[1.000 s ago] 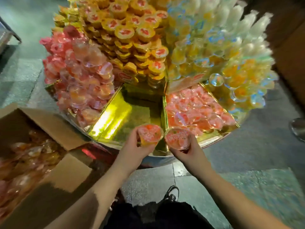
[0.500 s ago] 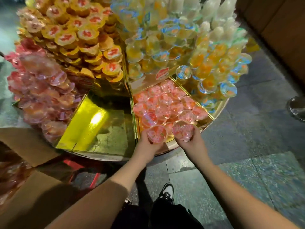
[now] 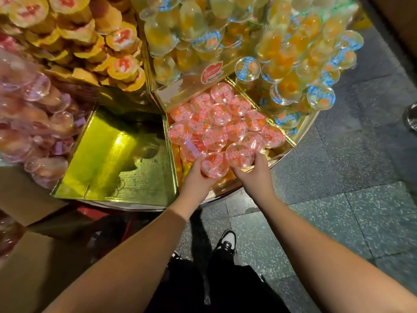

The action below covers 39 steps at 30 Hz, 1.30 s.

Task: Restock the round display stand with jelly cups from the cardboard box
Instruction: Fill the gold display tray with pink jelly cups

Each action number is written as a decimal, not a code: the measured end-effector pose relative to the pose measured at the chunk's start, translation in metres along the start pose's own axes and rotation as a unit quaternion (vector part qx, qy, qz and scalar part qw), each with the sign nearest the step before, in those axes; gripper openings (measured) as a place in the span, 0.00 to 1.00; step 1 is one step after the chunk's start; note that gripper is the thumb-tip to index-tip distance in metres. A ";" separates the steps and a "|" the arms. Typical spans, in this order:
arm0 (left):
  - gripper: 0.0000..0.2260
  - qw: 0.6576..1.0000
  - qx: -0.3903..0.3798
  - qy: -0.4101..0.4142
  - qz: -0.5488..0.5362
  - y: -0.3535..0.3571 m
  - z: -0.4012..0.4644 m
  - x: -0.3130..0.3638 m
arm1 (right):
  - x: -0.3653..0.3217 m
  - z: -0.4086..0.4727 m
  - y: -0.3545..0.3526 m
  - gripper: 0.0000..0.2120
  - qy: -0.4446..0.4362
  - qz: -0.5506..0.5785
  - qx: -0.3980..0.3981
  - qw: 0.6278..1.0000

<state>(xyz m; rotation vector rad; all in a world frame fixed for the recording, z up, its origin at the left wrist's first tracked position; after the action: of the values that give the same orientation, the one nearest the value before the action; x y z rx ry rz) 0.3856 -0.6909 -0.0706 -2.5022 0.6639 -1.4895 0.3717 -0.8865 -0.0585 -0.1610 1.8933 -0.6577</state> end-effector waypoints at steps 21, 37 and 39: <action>0.24 0.995 0.086 -0.035 0.019 0.004 0.003 -0.018 | 0.016 -0.006 0.022 0.23 0.060 -0.083 0.059 0.993; 0.22 0.991 0.122 -0.041 0.023 0.006 0.003 -0.022 | 0.009 0.003 0.015 0.32 0.029 -0.253 0.060 0.965; 0.21 0.989 0.137 -0.046 0.032 0.007 0.003 -0.023 | 0.009 0.004 0.016 0.33 0.038 -0.251 0.056 0.966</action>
<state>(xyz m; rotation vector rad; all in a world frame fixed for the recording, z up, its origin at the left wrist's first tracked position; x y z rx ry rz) 0.3767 -0.6872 -0.0927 -2.3033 0.4824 -1.3330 0.3743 -0.8779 -0.0747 -0.5630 1.8935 -1.1226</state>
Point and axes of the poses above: each hand's wrist, its own z-axis towards the middle knuckle, its own y-axis out of the palm, x = y × z, the point moved 9 cm from there along z, towards the middle knuckle, and after that the axes turned 3 degrees about y, right-handed, at the moved point
